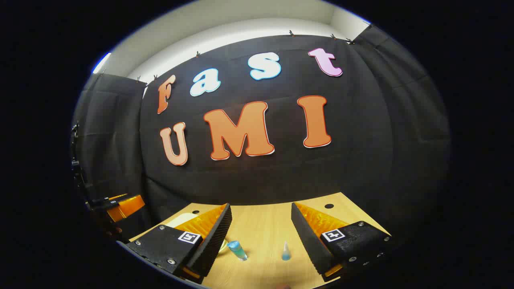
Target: First open the suitcase, pack the skin care products into it, and then close the suitcase.
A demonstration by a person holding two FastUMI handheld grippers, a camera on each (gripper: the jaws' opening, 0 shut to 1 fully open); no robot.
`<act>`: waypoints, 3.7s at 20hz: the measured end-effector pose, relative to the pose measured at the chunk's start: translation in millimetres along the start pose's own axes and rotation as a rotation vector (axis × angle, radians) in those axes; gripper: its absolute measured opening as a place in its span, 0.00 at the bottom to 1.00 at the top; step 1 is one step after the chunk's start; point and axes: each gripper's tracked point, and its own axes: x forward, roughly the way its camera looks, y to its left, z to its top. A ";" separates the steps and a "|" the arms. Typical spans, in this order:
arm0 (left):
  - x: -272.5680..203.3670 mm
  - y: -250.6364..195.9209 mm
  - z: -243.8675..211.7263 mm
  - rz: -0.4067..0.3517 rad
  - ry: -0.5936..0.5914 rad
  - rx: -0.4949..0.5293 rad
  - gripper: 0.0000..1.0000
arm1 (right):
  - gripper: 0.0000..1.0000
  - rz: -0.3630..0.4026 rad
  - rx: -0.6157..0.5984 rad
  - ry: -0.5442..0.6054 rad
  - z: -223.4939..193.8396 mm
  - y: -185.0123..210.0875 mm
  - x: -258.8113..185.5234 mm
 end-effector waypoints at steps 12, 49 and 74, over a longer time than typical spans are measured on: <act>8.1 -6.4 -6.4 -0.013 0.019 0.089 0.97 | 0.94 -0.043 -0.060 0.028 -13.4 -17.3 -6.7; 81.6 -45.8 -283.0 -0.262 0.424 1.176 0.98 | 0.95 -0.281 0.078 0.380 -140.4 -117.0 -49.2; 127.3 -59.4 -331.0 -0.315 0.640 1.348 0.07 | 0.94 -0.322 0.072 0.385 -147.5 -136.1 -61.1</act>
